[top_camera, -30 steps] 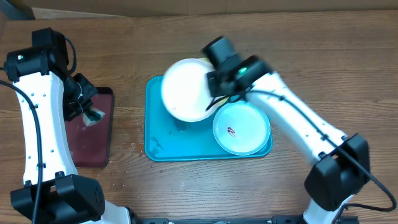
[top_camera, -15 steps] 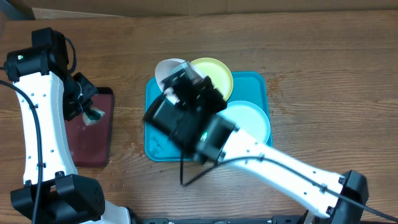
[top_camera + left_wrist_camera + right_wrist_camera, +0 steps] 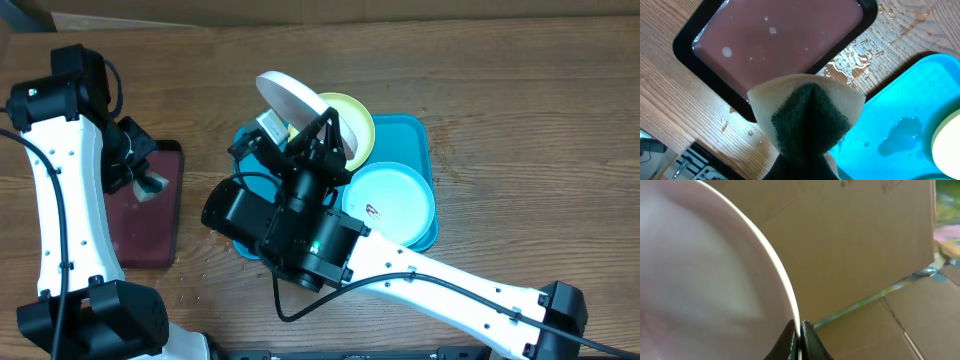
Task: Clean dirty plates on tray and stack at the side
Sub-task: 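Carry the white plate right off the tray and set it on the table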
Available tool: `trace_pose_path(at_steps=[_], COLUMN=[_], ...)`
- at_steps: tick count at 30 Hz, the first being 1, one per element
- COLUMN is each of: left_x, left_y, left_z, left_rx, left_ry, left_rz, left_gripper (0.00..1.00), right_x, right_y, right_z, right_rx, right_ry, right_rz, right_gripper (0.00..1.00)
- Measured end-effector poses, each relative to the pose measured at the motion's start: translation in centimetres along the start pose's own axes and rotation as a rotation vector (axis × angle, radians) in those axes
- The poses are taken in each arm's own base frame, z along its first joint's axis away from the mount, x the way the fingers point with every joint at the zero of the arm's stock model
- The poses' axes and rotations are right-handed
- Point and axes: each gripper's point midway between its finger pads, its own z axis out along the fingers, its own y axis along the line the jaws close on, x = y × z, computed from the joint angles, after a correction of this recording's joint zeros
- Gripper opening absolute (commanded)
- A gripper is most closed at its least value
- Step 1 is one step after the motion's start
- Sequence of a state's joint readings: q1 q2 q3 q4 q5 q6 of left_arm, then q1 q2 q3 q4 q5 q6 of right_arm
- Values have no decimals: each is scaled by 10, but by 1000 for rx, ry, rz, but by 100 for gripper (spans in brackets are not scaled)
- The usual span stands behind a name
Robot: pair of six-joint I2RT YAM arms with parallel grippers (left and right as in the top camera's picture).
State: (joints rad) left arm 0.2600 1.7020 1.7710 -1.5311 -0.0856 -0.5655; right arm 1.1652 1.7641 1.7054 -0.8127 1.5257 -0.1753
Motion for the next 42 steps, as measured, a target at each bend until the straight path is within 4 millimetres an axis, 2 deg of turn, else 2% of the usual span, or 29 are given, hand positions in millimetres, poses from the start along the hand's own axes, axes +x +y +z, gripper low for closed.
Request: trace_pose_path(at_steps=[3,5,10,13,16,20,24,30,33,35,37,41,42], left_x=[0,0,0,0,2,3,4,3,3,3,3,2,2], left_y=[0,0,0,0,-1,-4,-5,-6,-6,-6,-7,-8,-8], left_z=[0,0,0,0,0,0,0,0,0,0,0,0,0], left_rx=[0,0,0,1,9,22,28,33,33,36,40,43,44], left_ry=[0,0,0,1,9,16,20,19,19,20,19,17,17], left_rz=[0,0,0,0,12,23,25,26,27,27,26,27,27], left_gripper=[4,4,4,4,4,4,4,5,4,4,4,4,4], right_x=[-2,-1,22,43,72,127,208,295,342,374,401,433,435], right_y=[4,16,72,97,105,88,43,-16,-32,-34,-26,6,10], right_z=[-2,-3,-3,14,47,98,147,193,203,206,208,204,202], right_rx=[-21,-93,-440,-618,-736,-772,-676,-488,-402,-352,-329,-390,-402], right_ry=[-8,-13,85,242,436,693,966,1140,1215,1257,1273,1270,1276], right_rz=[-11,0,104,244,383,533,683,887,957,994,1018,1034,1035], right_gripper=[4,4,4,4,4,4,4,4,4,4,3,4,4])
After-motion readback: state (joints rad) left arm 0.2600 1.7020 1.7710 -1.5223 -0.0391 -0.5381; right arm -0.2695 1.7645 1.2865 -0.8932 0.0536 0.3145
